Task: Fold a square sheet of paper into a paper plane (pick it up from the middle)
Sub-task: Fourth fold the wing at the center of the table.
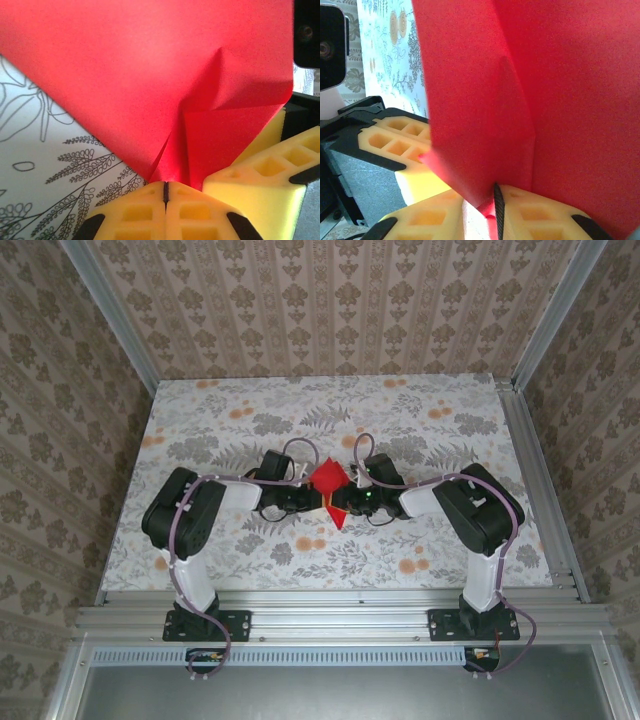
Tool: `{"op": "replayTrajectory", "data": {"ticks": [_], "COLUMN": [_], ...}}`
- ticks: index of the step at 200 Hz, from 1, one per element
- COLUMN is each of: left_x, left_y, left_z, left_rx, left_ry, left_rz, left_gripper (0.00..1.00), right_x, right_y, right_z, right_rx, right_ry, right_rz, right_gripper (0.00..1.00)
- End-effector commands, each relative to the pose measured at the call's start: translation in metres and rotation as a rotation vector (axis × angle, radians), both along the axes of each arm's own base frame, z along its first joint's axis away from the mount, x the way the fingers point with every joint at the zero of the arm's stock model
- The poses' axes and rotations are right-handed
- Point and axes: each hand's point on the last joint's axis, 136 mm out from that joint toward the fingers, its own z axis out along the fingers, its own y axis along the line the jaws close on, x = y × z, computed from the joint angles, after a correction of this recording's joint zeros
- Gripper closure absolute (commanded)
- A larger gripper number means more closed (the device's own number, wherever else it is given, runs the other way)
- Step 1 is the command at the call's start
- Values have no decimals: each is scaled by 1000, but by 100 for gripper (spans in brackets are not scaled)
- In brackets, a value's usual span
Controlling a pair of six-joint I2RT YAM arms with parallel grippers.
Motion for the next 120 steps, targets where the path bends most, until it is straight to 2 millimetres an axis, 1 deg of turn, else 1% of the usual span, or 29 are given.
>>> {"op": "replayTrajectory", "data": {"ticks": [1,48,59,74,84,97,120], "left_x": [4,12,14,14,14,13,13], "left_y": [0,-1,-2,-1,-1,0,2], "left_z": [13,32,38,44,47,51,53], "left_rx": [-42,-80,-88,-93,-92,-88,-72], "left_ry": [-20,-53,-66,-80,-84,-92,-97], "left_rz": [17,32,33,34,34,30,33], "left_gripper": [100,100,97,95,92,87,78], "right_x": [-15,-22,-23,-25,-26,-26,-27], "right_y": [-7,-11,-11,-12,-11,-12,-11], "right_z": [-34,-40,-41,-43,-43,-43,-43], "right_rx": [-70,-109,-115,-121,-123,-127,-131], "right_ry": [73,78,75,76,73,73,69], "right_rz": [17,50,55,61,66,69,73], "right_gripper": [73,72,71,71,71,71,71]}}
